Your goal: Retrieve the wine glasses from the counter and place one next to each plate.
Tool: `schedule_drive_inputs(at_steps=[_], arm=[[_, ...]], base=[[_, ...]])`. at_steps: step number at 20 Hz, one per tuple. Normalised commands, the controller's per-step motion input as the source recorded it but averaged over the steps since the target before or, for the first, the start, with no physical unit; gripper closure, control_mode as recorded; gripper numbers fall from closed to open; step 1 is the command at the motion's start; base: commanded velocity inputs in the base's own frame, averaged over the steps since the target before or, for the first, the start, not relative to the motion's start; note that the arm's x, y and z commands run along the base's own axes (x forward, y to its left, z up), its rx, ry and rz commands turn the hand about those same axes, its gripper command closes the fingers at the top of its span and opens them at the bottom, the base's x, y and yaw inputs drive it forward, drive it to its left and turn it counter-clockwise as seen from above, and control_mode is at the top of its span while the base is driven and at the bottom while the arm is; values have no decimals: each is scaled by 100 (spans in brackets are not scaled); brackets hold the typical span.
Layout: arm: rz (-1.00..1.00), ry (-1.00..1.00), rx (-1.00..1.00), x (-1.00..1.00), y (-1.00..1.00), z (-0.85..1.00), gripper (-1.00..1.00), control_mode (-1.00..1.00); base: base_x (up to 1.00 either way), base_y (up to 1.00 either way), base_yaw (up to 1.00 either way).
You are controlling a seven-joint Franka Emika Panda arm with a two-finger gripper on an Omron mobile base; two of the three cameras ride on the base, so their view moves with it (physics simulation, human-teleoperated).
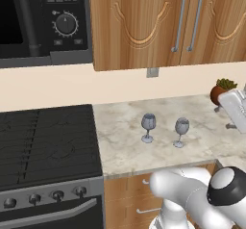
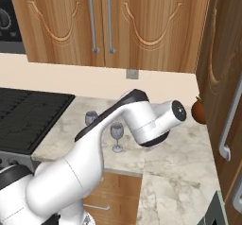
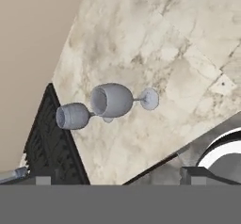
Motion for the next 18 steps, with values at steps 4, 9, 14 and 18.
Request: schedule_drive_inputs(at_steps=[4, 9, 14, 18], arm=[[-27, 31, 18, 8, 0, -2, -100, -100], [-28, 31, 20, 5, 0, -4, -100, -100], [-24, 28, 20, 0, 0, -4, -100, -100], [-19, 27, 18, 4, 0, -9, -100, -100]], base=[[0, 0, 0], [0, 0, 0], [0, 0, 0], [0, 0, 0]])
